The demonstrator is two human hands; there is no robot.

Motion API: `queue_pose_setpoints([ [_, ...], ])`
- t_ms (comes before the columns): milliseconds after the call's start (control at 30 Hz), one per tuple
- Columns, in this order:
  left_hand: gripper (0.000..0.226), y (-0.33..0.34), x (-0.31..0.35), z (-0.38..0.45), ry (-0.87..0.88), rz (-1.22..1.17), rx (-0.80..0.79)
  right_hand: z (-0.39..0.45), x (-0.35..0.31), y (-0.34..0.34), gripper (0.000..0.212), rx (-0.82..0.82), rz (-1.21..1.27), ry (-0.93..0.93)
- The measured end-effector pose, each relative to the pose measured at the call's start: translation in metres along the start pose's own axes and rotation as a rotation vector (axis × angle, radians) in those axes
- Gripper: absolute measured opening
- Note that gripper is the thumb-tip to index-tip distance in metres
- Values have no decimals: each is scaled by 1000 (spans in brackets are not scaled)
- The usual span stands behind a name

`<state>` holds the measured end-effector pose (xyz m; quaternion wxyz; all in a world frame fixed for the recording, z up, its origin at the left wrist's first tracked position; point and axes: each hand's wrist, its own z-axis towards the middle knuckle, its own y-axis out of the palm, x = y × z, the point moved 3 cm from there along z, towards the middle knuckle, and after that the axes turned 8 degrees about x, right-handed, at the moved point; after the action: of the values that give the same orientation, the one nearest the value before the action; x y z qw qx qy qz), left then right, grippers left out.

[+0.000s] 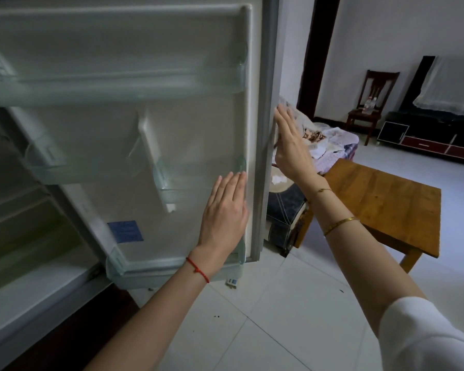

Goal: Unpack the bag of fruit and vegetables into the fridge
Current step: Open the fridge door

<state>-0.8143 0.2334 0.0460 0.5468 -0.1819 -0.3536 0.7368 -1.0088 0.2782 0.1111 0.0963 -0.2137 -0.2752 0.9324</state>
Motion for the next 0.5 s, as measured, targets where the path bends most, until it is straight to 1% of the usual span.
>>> queue_pose_setpoints([
  [200,58,3,8,5,-77,42,0,3,13,1,76,-62,103,-3],
  [367,58,-7,10,-1,-191,69,48,-15,13,-9,67,-32,210,-64],
  [500,58,-28,7,-21,-287,81,93,-43,3,-16,64,-123,271,-108],
])
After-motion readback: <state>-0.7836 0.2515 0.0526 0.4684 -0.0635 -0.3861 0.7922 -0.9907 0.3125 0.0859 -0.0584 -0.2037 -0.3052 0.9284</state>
